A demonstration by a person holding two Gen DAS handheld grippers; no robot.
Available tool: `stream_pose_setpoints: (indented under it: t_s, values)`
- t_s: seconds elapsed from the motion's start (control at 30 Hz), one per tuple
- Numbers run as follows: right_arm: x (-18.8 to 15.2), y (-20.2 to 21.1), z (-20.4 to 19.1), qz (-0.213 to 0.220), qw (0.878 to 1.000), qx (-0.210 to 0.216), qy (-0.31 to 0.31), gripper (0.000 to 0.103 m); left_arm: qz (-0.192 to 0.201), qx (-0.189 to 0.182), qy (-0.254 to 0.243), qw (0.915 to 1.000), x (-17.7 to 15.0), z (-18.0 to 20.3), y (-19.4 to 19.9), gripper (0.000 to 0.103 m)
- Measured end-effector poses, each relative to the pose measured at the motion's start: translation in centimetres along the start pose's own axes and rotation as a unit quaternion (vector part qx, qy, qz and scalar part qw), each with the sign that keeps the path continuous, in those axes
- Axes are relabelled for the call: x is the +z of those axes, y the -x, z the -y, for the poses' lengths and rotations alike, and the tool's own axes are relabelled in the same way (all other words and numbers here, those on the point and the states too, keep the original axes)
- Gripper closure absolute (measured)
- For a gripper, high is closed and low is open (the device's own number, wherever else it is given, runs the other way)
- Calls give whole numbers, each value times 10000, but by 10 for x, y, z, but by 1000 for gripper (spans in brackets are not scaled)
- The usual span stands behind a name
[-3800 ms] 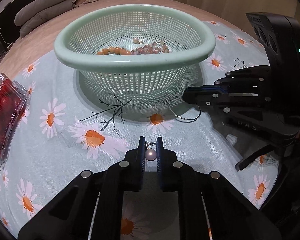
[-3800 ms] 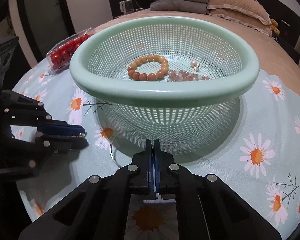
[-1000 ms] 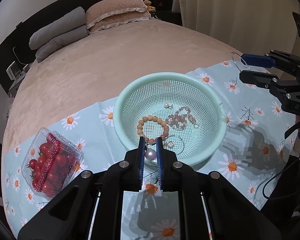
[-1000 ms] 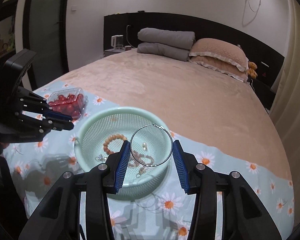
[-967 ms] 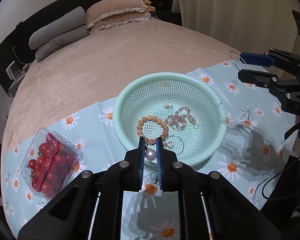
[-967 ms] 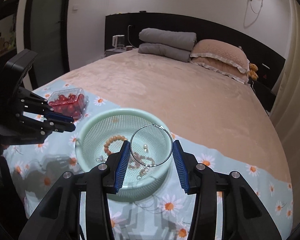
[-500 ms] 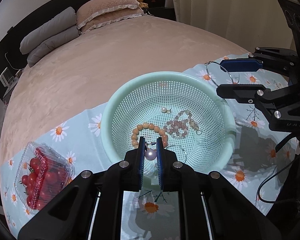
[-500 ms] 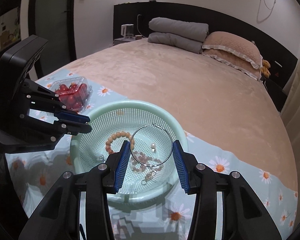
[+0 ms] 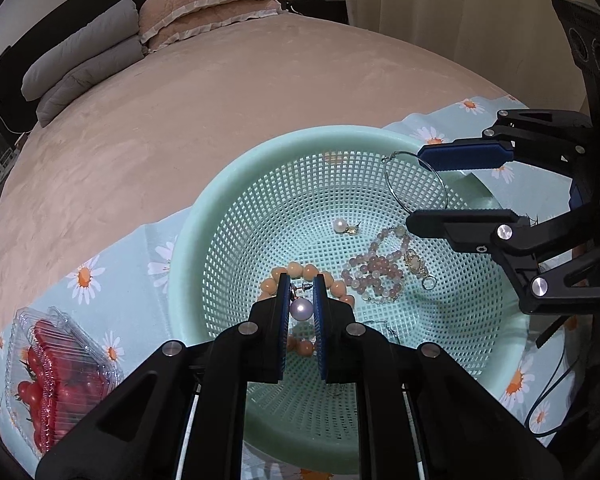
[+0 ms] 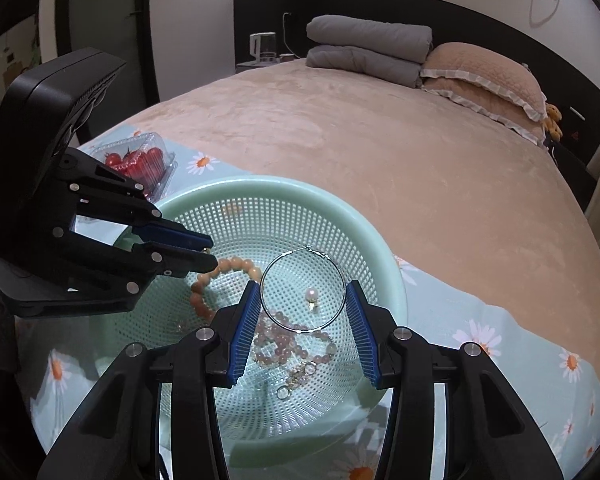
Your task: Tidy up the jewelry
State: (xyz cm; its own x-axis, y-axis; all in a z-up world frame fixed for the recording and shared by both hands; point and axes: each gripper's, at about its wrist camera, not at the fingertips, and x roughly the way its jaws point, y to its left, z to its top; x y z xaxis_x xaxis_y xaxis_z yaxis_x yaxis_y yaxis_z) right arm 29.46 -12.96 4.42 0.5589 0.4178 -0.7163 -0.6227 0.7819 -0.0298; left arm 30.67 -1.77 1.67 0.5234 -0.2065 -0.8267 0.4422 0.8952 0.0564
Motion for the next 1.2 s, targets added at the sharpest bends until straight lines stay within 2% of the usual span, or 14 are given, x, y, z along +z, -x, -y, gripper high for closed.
stream_pose_setpoints:
  t_s: [0.03,0.07,0.1,0.13,0.2,0.27,0.47,0.67,0.87,0.97,1.1,1.2]
  values:
    - [-1,1,0,19,10000,-61,15,46,4,57,7,10000,0,0,0,75]
    - [-2,3,-1,48,9998,-169,28,38,35,191,25,9998,0,1,2,39]
    - [-3,6,-1,98,9996,-250,27,27,140,346,51,9993,0,1,7,24]
    - [-3,11,0,170,9995,-260,11,24,287,309,84,9991,0,1,15,17]
    - [-4,22,3,268,9991,-328,-94,17,407,305,198,9985,-2,0,28,15]
    - [-4,32,5,320,9982,-470,-170,17,512,517,257,9970,-4,-1,41,7]
    - [-5,73,-2,602,9942,-844,-296,13,798,878,426,9920,-16,1,86,6]
    - [-14,124,-24,1054,9887,-1036,-268,8,1293,1377,722,9793,-35,10,143,6]
    - [-37,161,-40,1395,9821,-1107,-619,8,1943,1357,1070,9656,-76,28,193,6]
    - [-57,172,-49,1481,9775,-1343,-675,8,2054,1515,956,9621,-97,42,203,6]
    - [-96,176,-52,1513,9710,-1568,-987,8,2152,2163,949,9476,-136,58,201,6]
    - [-131,174,-55,1354,9690,-1585,-1327,8,2019,2290,984,9472,-166,69,191,6]
